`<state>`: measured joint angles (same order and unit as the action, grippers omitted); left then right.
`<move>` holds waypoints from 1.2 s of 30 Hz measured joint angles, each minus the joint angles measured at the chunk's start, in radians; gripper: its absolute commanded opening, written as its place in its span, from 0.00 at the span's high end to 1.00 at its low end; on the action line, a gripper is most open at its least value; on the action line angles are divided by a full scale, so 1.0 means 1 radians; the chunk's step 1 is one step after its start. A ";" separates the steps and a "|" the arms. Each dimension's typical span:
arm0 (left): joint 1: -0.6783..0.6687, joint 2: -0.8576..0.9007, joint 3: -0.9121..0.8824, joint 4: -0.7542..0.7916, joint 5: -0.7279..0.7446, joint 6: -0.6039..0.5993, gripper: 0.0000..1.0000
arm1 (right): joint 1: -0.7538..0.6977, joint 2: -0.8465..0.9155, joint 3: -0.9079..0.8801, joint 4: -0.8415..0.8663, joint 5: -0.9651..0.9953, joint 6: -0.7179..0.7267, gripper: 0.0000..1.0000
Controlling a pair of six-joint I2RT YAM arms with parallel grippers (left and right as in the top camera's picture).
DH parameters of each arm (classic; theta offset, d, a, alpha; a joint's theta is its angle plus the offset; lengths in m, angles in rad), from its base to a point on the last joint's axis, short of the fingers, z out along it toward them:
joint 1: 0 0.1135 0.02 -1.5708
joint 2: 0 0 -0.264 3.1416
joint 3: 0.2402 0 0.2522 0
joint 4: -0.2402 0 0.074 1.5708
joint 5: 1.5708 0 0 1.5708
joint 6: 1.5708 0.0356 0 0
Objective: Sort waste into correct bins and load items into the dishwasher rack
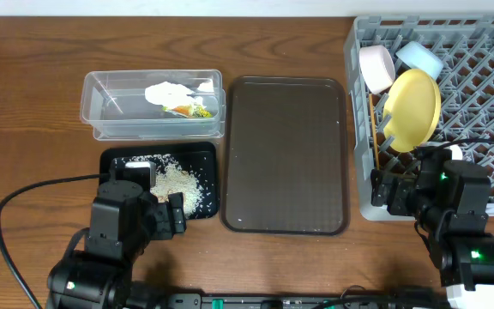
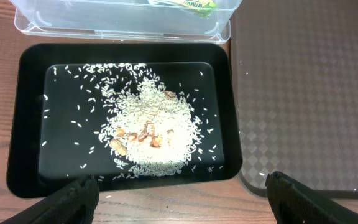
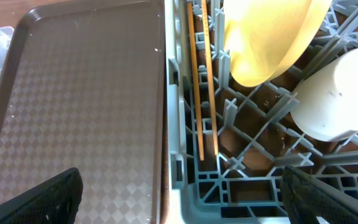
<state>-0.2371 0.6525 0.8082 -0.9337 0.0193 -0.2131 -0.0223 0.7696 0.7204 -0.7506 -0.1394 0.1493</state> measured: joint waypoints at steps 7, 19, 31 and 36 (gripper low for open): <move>0.000 0.000 0.000 0.000 0.000 0.000 0.11 | 0.000 0.000 0.000 0.000 0.001 0.000 0.01; 0.000 0.000 0.000 0.001 0.000 0.000 0.11 | 0.000 -0.141 -0.089 0.200 0.024 -0.033 0.01; 0.000 0.000 -0.001 0.002 0.000 0.000 0.11 | 0.000 -0.665 -0.599 0.737 0.033 -0.056 0.01; 0.000 0.000 -0.001 0.002 0.000 0.000 0.11 | 0.000 -0.750 -0.710 0.820 0.062 -0.072 0.01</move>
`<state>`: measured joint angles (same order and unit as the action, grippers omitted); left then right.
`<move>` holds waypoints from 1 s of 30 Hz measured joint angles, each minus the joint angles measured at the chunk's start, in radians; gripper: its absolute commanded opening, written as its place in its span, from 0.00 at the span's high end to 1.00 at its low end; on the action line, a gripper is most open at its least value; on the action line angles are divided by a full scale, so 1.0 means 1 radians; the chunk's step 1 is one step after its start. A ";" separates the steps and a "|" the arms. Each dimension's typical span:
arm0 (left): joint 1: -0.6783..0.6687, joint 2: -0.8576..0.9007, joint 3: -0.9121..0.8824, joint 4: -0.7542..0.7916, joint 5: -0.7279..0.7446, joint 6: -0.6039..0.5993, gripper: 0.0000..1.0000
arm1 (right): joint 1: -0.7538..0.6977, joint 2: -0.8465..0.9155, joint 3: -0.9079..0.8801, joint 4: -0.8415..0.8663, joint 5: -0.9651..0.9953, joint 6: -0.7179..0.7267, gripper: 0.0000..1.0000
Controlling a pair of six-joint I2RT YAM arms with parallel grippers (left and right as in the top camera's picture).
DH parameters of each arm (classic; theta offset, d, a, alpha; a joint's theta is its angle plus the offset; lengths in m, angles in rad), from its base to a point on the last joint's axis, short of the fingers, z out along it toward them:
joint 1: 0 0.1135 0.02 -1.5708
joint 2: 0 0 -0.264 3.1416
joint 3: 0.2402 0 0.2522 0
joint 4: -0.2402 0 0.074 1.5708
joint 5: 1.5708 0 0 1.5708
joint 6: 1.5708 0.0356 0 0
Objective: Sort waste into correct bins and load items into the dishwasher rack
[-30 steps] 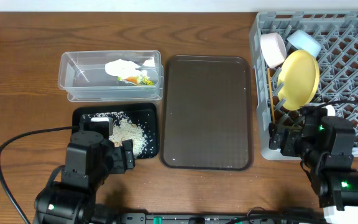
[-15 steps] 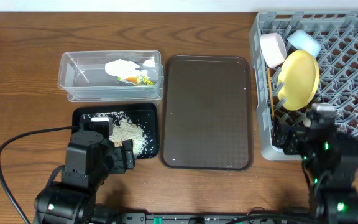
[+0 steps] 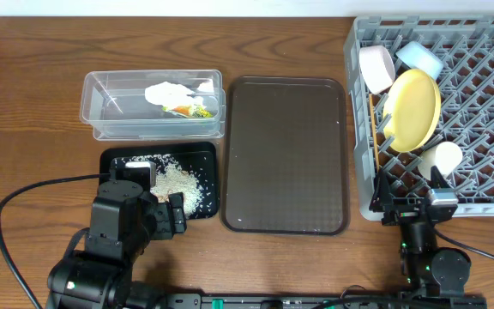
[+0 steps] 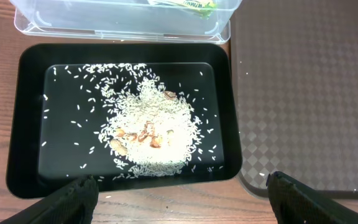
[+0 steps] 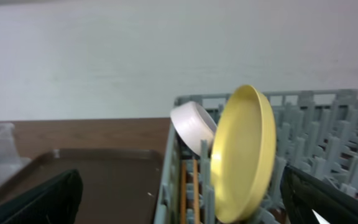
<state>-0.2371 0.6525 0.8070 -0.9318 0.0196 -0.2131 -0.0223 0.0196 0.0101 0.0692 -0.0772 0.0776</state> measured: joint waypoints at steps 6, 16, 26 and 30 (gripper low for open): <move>0.000 0.000 0.000 0.000 0.000 0.000 0.11 | 0.000 -0.007 -0.004 -0.135 0.008 -0.092 0.01; 0.000 0.000 0.000 0.000 0.000 0.000 0.11 | 0.000 -0.004 -0.003 -0.134 0.007 -0.093 0.01; 0.000 0.000 0.000 0.000 0.000 0.000 0.11 | 0.000 -0.004 -0.003 -0.134 0.007 -0.093 0.01; 0.000 0.000 0.000 0.000 0.000 0.000 0.11 | 0.000 -0.004 -0.004 -0.134 0.007 -0.093 0.01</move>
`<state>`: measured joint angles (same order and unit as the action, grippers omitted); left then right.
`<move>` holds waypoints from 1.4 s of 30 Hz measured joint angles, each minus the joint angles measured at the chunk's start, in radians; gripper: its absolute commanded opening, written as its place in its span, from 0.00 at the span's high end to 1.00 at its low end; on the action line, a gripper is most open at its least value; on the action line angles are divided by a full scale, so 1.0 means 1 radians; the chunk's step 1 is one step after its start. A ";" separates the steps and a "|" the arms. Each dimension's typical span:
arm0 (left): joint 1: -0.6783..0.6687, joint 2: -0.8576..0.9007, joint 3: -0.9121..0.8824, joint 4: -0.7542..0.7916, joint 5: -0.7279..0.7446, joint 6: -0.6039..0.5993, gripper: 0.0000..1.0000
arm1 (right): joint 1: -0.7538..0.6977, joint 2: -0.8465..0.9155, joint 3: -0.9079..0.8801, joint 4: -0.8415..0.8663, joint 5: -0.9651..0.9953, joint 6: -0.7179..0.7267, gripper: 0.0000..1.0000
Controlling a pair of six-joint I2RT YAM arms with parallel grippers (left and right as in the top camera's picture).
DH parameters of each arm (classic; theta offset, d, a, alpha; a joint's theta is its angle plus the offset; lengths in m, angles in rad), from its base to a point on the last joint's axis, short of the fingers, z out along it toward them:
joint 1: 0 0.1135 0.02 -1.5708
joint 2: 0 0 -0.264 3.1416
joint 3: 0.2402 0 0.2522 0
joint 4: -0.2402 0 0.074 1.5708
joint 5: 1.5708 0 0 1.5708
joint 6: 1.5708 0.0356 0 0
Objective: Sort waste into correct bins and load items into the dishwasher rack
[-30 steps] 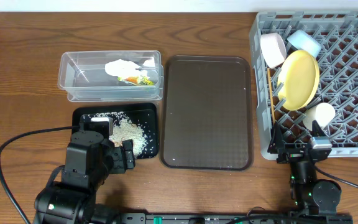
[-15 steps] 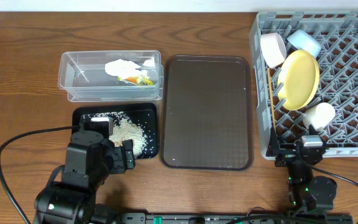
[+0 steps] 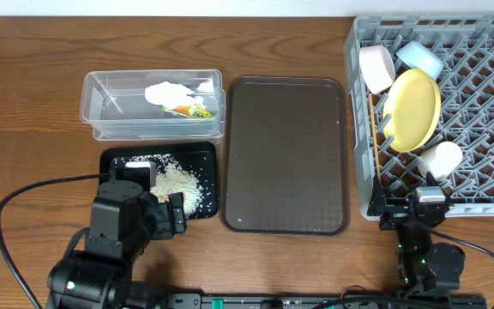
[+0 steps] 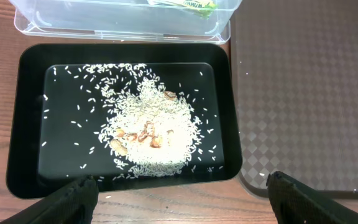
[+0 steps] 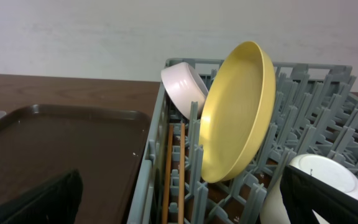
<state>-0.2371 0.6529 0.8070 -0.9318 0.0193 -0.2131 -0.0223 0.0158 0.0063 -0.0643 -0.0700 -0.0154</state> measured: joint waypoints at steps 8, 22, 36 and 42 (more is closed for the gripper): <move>0.000 0.000 0.000 0.000 0.000 0.000 0.10 | 0.000 0.000 0.000 0.000 0.000 0.000 0.01; 0.098 -0.200 -0.207 0.282 0.000 0.055 0.11 | 0.000 0.000 0.000 -0.001 0.000 0.000 0.01; 0.144 -0.578 -0.771 0.938 0.000 0.146 0.11 | 0.000 0.000 0.000 0.000 0.000 0.000 0.01; 0.149 -0.641 -0.800 0.933 0.008 0.211 0.10 | 0.000 0.000 0.000 0.000 0.000 0.000 0.01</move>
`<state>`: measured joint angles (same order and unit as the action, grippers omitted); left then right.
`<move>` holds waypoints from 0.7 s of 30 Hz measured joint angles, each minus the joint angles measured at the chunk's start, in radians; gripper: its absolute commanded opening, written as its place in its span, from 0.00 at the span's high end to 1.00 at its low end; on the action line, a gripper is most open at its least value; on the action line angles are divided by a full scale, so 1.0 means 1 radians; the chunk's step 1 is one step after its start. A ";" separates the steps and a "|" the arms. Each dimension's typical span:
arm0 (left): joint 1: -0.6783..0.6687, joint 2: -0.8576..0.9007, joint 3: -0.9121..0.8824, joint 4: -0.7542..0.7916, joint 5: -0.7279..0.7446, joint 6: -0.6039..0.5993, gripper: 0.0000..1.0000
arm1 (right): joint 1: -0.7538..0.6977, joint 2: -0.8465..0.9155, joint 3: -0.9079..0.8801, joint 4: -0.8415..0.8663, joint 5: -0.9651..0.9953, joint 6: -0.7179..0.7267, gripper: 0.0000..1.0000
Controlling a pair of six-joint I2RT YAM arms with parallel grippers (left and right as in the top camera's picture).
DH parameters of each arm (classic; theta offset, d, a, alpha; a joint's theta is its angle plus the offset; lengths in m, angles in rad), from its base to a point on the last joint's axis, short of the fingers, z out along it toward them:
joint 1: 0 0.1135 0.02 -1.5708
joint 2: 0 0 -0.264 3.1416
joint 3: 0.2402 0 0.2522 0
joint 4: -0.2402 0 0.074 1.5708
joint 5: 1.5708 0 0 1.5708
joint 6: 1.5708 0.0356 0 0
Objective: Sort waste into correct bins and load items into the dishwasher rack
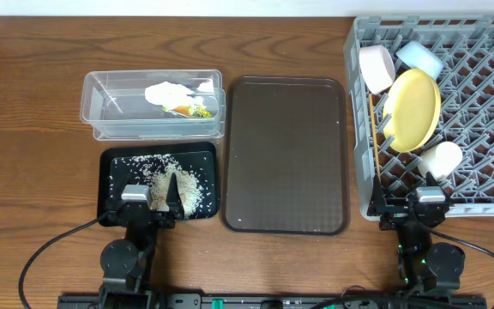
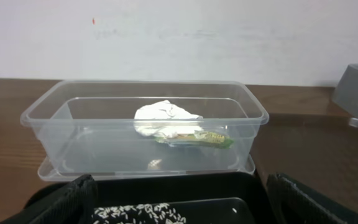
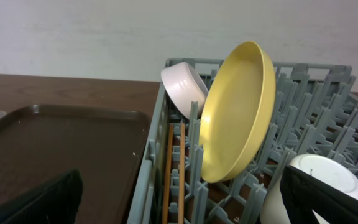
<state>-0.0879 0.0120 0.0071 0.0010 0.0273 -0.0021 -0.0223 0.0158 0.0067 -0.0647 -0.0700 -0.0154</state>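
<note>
A clear plastic bin (image 1: 153, 105) at the back left holds a crumpled white tissue (image 2: 165, 118) and a green wrapper (image 2: 205, 138). In front of it a black tray (image 1: 114, 167) carries loose rice (image 1: 178, 182). The grey dishwasher rack (image 1: 478, 77) on the right holds a yellow plate (image 3: 235, 121), a pale bowl (image 3: 182, 87), a light blue cup (image 1: 418, 58), a white cup (image 3: 319, 177) and wooden chopsticks (image 3: 174, 168). My left gripper (image 2: 179, 205) is open and low at the black tray's near edge. Open and empty too, my right gripper (image 3: 179, 199) sits at the rack's front left corner.
A brown serving tray (image 1: 286, 154) with nothing on it lies between the black tray and the rack. Both arms are folded down at the table's front edge (image 1: 281, 257). A white wall (image 2: 179, 37) stands behind the table.
The left arm was raised over the rice tray, looking straight down. Now it is folded low at the front edge and looks level across at the clear bin. The right arm has not moved.
Both grippers were open: the left above the rice tray, the right above the rack's front left corner over the chopsticks. Then the right arm was folded low at the front edge, facing the rack. The left arm kept its place until now, when it is folded low too.
</note>
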 measured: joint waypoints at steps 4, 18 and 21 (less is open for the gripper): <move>0.002 -0.002 0.005 -0.020 0.023 0.015 0.10 | 0.000 0.000 0.000 0.000 0.000 0.000 0.01; 0.002 -0.002 0.006 -0.021 0.026 0.029 0.10 | 0.000 0.000 0.000 0.000 0.000 0.000 0.01; 0.002 -0.002 0.006 -0.020 0.026 0.029 0.10 | 0.000 0.000 0.000 0.000 0.000 0.000 0.01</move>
<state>-0.0856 0.0105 0.0128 -0.0193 0.0528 0.0273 -0.0223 0.0158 0.0067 -0.0647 -0.0700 -0.0154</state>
